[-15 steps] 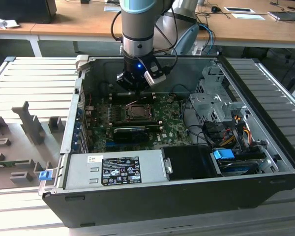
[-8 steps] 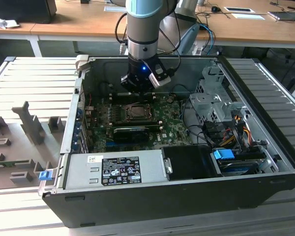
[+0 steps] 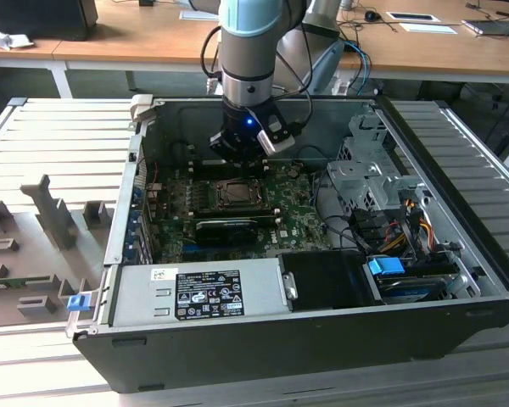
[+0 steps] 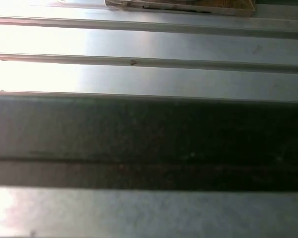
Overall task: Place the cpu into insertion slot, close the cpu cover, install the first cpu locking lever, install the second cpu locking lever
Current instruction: 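Install the first cpu locking lever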
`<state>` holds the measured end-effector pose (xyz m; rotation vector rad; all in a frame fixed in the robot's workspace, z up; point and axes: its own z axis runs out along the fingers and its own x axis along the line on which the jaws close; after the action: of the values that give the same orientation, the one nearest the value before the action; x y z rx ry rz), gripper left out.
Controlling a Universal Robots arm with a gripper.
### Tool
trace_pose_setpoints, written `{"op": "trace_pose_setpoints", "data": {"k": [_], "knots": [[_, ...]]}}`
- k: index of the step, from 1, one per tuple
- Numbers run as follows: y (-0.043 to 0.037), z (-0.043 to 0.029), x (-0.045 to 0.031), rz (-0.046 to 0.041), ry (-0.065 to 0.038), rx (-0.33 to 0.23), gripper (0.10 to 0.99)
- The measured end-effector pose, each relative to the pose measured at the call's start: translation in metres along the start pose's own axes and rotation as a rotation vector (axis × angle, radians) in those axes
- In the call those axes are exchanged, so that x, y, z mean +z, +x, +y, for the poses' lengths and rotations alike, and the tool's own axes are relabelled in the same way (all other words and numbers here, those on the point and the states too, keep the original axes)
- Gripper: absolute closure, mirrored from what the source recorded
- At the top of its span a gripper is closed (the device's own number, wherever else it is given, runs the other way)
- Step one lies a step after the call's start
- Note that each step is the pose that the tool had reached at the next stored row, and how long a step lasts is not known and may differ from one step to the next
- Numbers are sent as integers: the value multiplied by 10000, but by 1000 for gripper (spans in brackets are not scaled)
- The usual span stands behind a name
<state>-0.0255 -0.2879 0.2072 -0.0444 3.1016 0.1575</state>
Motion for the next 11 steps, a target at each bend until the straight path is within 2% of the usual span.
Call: {"op": "trace_pose_setpoints", "data": {"k": [11], "knots": [[-6, -13, 24, 0, -1, 1, 980]]}}
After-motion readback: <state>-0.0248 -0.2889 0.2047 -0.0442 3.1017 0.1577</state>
